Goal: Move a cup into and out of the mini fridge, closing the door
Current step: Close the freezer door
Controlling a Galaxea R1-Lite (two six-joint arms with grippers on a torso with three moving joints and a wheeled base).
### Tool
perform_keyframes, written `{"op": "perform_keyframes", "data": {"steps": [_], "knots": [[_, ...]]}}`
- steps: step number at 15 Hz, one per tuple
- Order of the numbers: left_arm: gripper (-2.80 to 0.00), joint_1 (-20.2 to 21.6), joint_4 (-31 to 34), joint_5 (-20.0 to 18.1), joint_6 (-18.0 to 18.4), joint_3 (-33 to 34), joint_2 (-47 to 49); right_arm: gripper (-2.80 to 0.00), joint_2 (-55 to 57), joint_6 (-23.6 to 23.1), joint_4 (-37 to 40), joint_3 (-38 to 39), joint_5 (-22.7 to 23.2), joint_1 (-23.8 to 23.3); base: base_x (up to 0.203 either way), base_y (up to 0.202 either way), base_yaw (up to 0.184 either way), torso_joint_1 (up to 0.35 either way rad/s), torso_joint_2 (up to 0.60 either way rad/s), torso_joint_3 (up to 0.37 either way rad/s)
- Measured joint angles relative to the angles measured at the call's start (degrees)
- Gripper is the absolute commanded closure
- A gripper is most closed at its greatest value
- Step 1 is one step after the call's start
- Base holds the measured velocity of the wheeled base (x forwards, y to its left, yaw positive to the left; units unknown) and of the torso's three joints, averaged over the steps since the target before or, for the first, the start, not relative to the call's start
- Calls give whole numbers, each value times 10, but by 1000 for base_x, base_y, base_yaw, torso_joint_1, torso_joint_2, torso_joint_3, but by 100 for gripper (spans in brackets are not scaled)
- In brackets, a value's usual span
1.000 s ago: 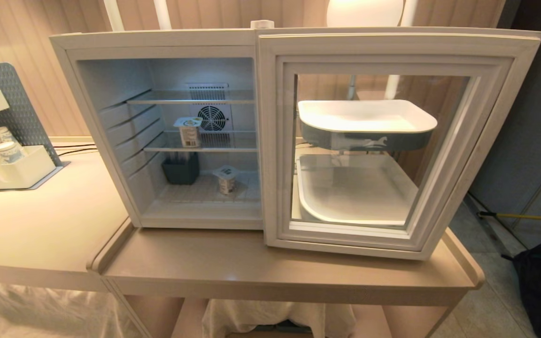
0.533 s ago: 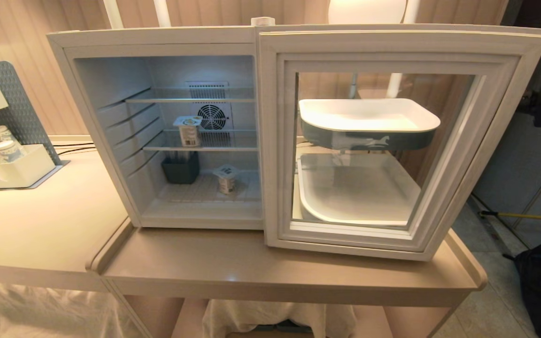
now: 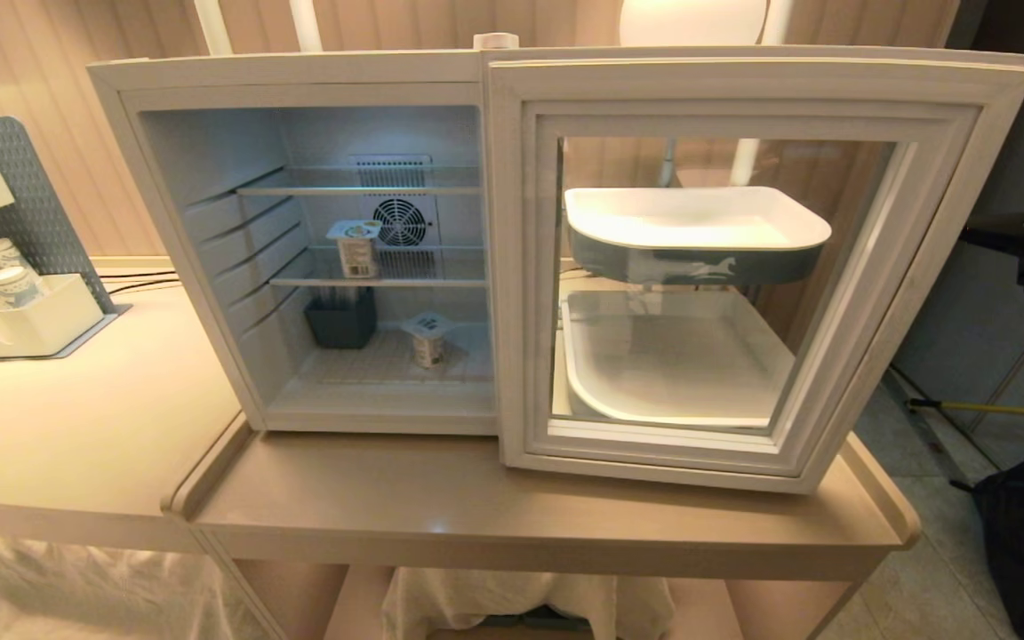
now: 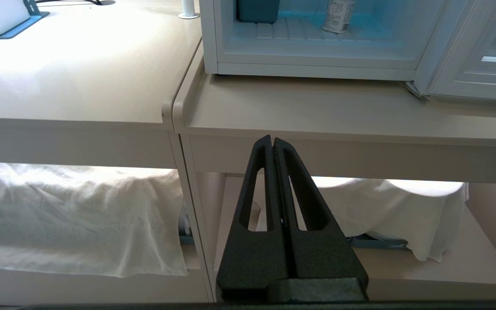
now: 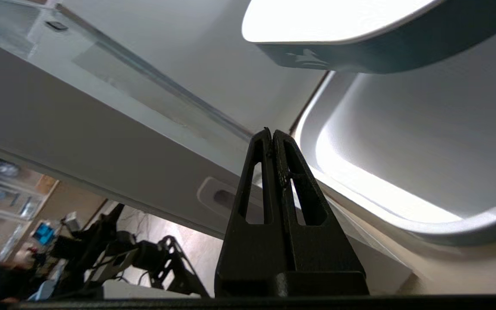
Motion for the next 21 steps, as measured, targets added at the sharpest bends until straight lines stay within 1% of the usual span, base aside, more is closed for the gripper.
{"op": "perform_keyframes", "data": {"steps": [1, 2, 4, 9, 13, 17, 18, 19, 21], "knots": [[0, 0, 0, 0, 0, 0, 0, 0, -8, -18, 4, 14, -13, 4, 0, 0, 0, 0, 0, 0], [0, 0, 0, 0, 0, 0, 0, 0, -15, -29, 8, 25, -16, 9, 0, 0, 0, 0, 0, 0], [0, 0, 0, 0, 0, 0, 0, 0, -32, -37, 5, 60, -21, 25, 0, 0, 0, 0, 0, 0], [0, 1, 0, 0, 0, 0, 0, 0, -99, -86, 4, 161, -41, 85, 0, 0, 0, 0, 0, 0], [0, 0, 0, 0, 0, 0, 0, 0, -187, -90, 15, 228, -61, 118, 0, 0, 0, 0, 0, 0], [0, 1, 0, 0, 0, 0, 0, 0, -315, -87, 61, 298, -118, 153, 0, 0, 0, 0, 0, 0], [0, 0, 0, 0, 0, 0, 0, 0, -355, -81, 83, 311, -141, 174, 0, 0, 0, 0, 0, 0], [0, 0, 0, 0, 0, 0, 0, 0, -395, -70, 108, 320, -170, 208, 0, 0, 0, 0, 0, 0], [0, 1, 0, 0, 0, 0, 0, 0, -468, -24, 150, 330, -222, 291, 0, 0, 0, 0, 0, 0]]}}
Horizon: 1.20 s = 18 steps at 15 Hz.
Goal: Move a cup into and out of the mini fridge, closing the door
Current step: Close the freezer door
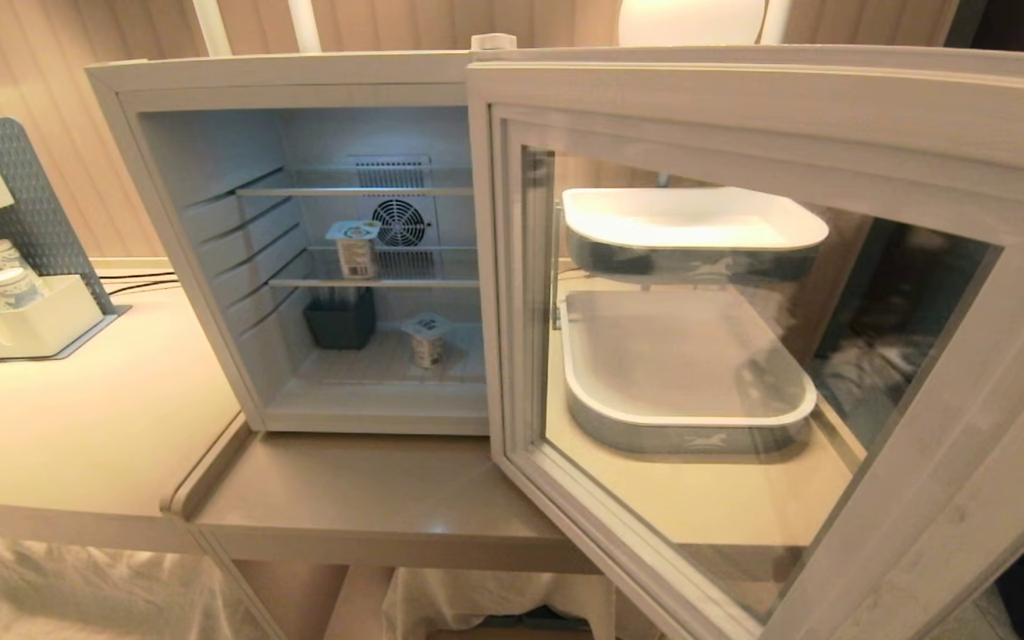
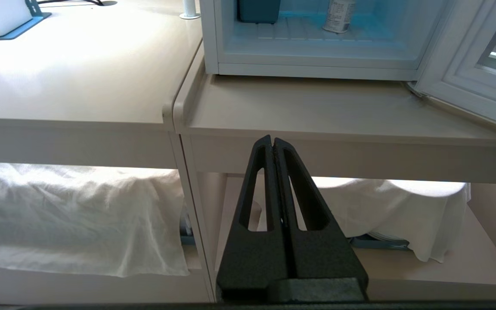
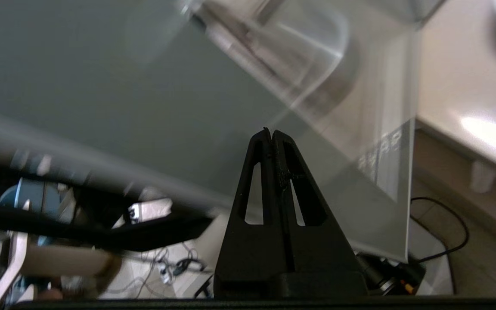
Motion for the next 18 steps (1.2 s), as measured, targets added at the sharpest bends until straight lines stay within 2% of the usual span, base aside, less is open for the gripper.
{"op": "perform_keyframes", "data": {"steps": [2, 4, 5, 6, 10, 13, 15, 18], "knots": [[0, -1, 1, 0, 0, 0, 0, 0, -63, 79, 9, -4, -43, 94, 0, 0, 0, 0, 0, 0], [0, 0, 0, 0, 0, 0, 0, 0, -103, 183, -6, -20, -81, 168, 0, 0, 0, 0, 0, 0], [0, -1, 0, 0, 0, 0, 0, 0, -116, 228, -20, -26, -102, 193, 0, 0, 0, 0, 0, 0], [0, -1, 0, 0, 0, 0, 0, 0, -120, 250, -28, -28, -117, 207, 0, 0, 0, 0, 0, 0], [0, -1, 0, 0, 0, 0, 0, 0, -58, 265, -86, -33, -206, 230, 0, 0, 0, 0, 0, 0], [0, -1, 0, 0, 0, 0, 0, 0, 45, 267, -179, -35, -326, 267, 0, 0, 0, 0, 0, 0], [0, -1, 0, 0, 0, 0, 0, 0, 121, 244, -239, -46, -398, 304, 0, 0, 0, 0, 0, 0], [0, -1, 1, 0, 0, 0, 0, 0, 229, 212, -297, -97, -518, 386, 0, 0, 0, 0, 0, 0]]}}
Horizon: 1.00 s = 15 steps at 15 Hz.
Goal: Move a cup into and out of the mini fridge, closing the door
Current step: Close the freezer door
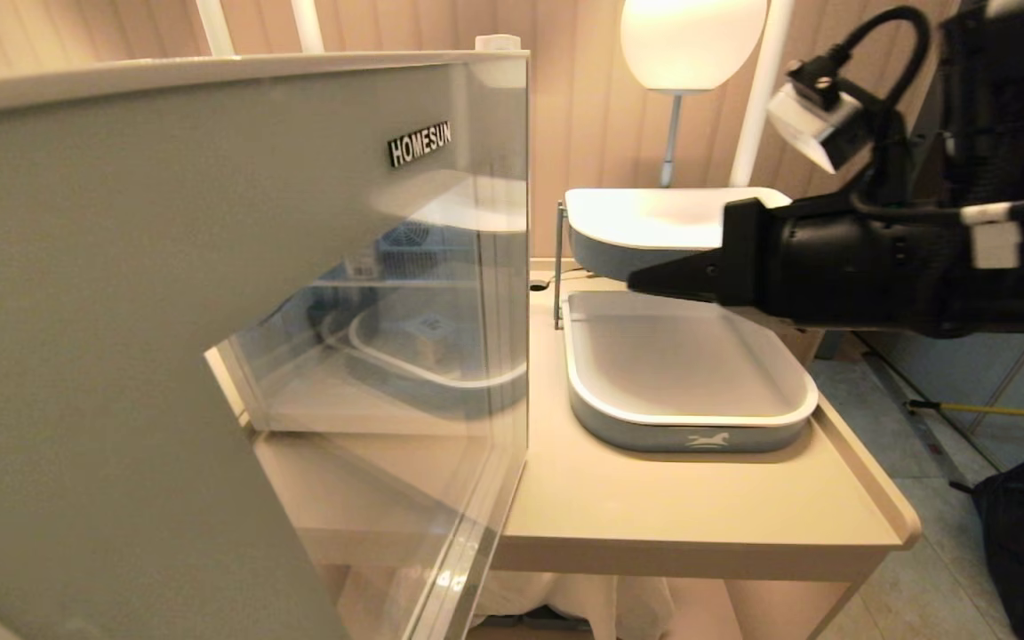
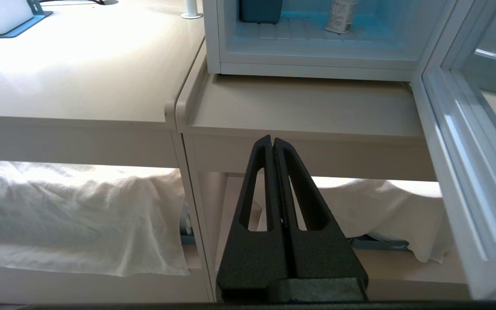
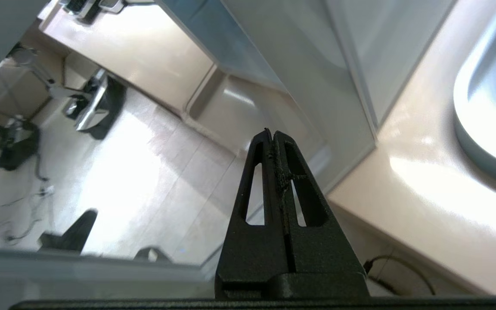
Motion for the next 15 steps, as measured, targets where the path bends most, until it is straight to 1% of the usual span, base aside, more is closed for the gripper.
{"op": "perform_keyframes", "data": {"steps": [3, 5, 6, 8, 11, 15], "knots": [[0, 1, 0, 0, 0, 0, 0, 0, 76, -7, -6, -53, -87, 77, 0, 0, 0, 0, 0, 0], [0, 0, 0, 0, 0, 0, 0, 0, 120, -17, -1, -88, -155, 115, 0, 0, 0, 0, 0, 0], [0, 0, 0, 0, 0, 0, 0, 0, 138, -22, 6, -107, -179, 130, 0, 0, 0, 0, 0, 0], [0, 0, 0, 0, 0, 0, 0, 0, 166, -25, 25, -137, -194, 153, 0, 0, 0, 0, 0, 0], [0, 0, 0, 0, 0, 0, 0, 0, 209, -26, 53, -202, -224, 173, 0, 0, 0, 0, 0, 0], [0, 0, 0, 0, 0, 0, 0, 0, 278, -30, 107, -315, -229, 190, 0, 0, 0, 0, 0, 0]]}}
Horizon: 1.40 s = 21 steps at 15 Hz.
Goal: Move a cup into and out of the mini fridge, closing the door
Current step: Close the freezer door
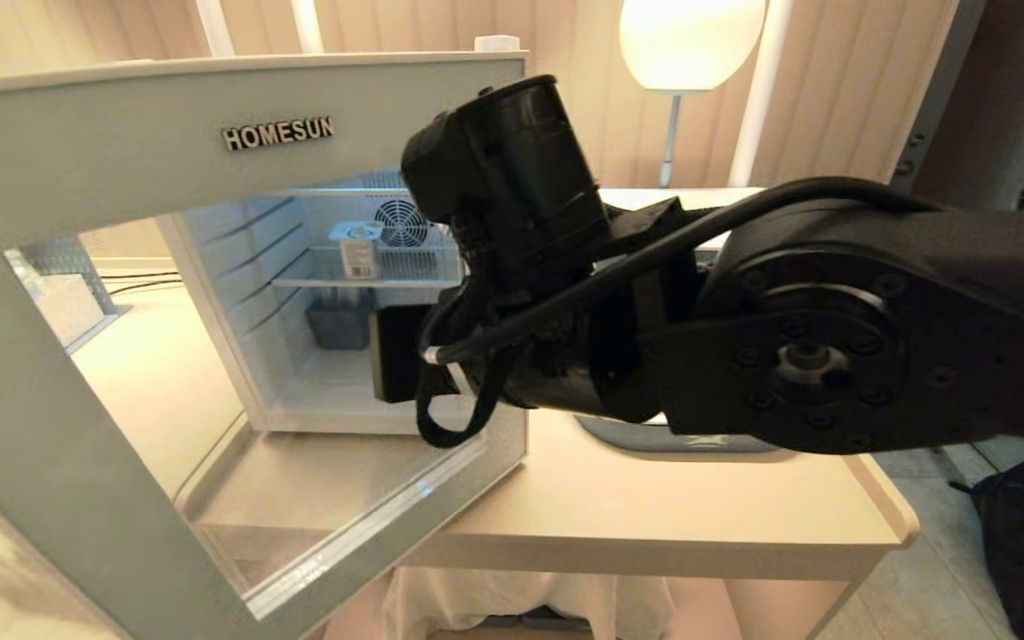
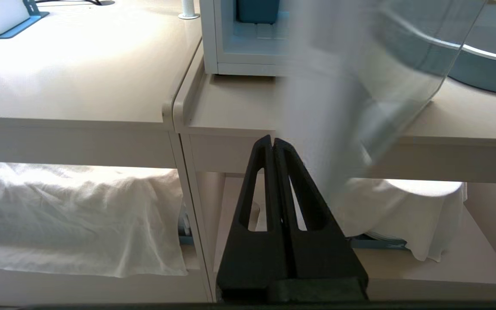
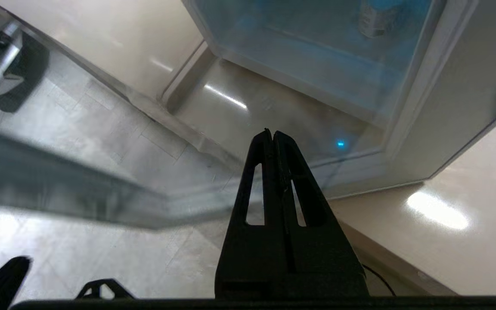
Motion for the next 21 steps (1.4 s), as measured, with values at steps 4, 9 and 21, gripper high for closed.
{"op": "perform_keyframes", "data": {"steps": [4, 9, 21], "knots": [[0, 0, 0, 0, 0, 0, 0, 0, 61, -83, -36, -33, -23, 7, 0, 0, 0, 0, 0, 0], [0, 0, 0, 0, -1, 0, 0, 0, 103, -120, -84, -35, -28, 6, 0, 0, 0, 0, 0, 0], [0, 0, 0, 0, 0, 0, 0, 0, 37, -96, -94, 32, -112, -25, 0, 0, 0, 0, 0, 0]]}}
